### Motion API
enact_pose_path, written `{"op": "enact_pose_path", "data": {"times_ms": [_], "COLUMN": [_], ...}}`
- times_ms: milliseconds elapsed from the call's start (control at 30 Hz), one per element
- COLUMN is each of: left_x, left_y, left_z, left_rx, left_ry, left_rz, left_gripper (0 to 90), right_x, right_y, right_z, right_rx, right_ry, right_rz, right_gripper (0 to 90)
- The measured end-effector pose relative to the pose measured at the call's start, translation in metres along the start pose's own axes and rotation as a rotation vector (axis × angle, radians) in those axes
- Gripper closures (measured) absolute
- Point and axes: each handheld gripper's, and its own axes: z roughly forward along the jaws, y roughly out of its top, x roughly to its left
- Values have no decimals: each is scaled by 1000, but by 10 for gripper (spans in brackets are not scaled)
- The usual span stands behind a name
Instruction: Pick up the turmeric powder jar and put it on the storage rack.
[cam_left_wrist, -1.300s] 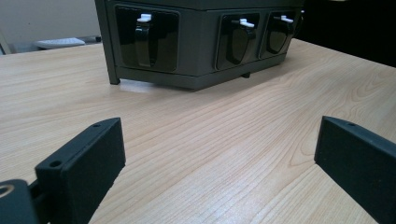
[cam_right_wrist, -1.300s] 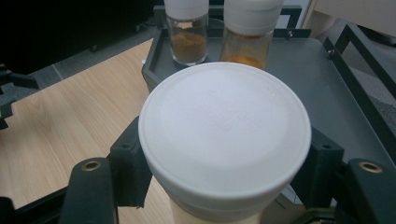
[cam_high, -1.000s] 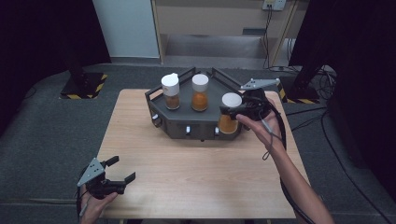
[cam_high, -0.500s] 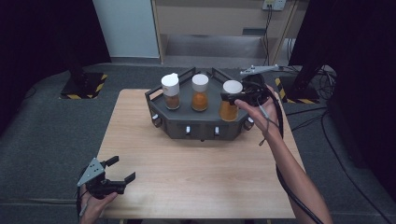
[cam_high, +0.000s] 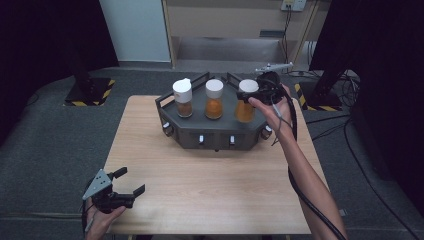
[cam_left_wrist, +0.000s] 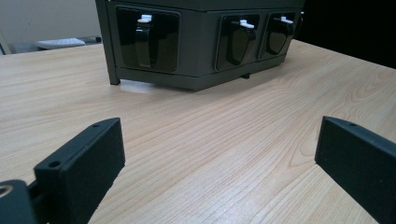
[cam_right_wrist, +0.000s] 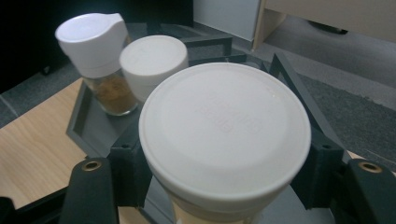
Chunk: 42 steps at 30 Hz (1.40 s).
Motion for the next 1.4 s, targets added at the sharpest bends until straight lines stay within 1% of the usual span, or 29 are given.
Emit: {"op": "enact_pose_path", "data": {"times_ms": [267,467,733,1000,1233,1400], "left_x": [0,0,1,1,1,1], "left_y": [0,0,0,0,0,0], "left_z": [0,0,0,1,1,1], "left_rx": [1,1,0,2,2,1], "left_ry": [-2,-3,-3,-3,-3,-3], "left_rz": [0,-1,-3,0,-2,-1], "left_gripper": [5,5,5,5,5,5], "right_x": [-2,-3,-5,-8,-10,-11], "right_y": [-3,-6,-9,-10,-11,-13], "right_z": [15,24,36,44,49,49], "right_rx": [4,5,7,16,21,16], "right_ry": [-62,-91,-104,-98,-95,-92], "right_rz": [15,17,35,48,53,56], "right_gripper": [333,333,333,333,332,332]}}
